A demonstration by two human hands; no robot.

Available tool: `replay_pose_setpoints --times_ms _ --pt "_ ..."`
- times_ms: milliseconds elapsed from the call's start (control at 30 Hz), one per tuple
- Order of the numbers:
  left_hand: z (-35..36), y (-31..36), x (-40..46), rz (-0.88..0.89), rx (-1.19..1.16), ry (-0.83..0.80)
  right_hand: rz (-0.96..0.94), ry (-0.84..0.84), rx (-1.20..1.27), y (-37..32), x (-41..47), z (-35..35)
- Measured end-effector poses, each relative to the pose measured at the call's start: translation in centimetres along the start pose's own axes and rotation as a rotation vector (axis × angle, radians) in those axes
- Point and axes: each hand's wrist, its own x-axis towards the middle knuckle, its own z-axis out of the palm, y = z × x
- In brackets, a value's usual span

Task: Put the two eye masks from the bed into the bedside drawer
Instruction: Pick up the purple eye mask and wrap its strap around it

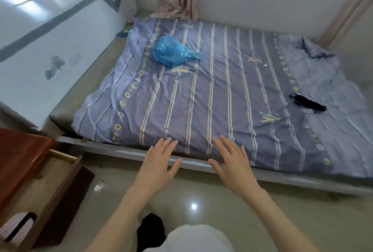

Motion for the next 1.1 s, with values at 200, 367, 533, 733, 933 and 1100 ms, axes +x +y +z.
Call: replay_pose_setpoints --times_ms 200,367,533,733,933,1100 --pt "6.1 11.1 3.8 0.252 -0.013 -0.144 0.26 0.15 -0.021 11.3 -6.5 -5.4" --pt "10.2 18.0 9.8 0.399 0.042 -0.221 0.404 0.217 -0.021 19.5 -8.0 -8.1" --pt "15.3 23.9 17.9 0.461 0.057 -0.246 0.489 0.25 -0.039 28.8 -5.6 -11.1" --pt "20.2 31.7 28.5 0.473 0.026 -0.265 0.548 0.22 -0.053 40.0 -0.3 -16.3" --pt "24.8 38.6 36.7 0.515 0.072 -0.33 0.577 0.218 0.009 49.0 3.6 -19.2" --pt "31.4 42.3 42.3 0.498 0.123 -0.415 0.612 0.144 0.029 58.1 6.5 -19.6"
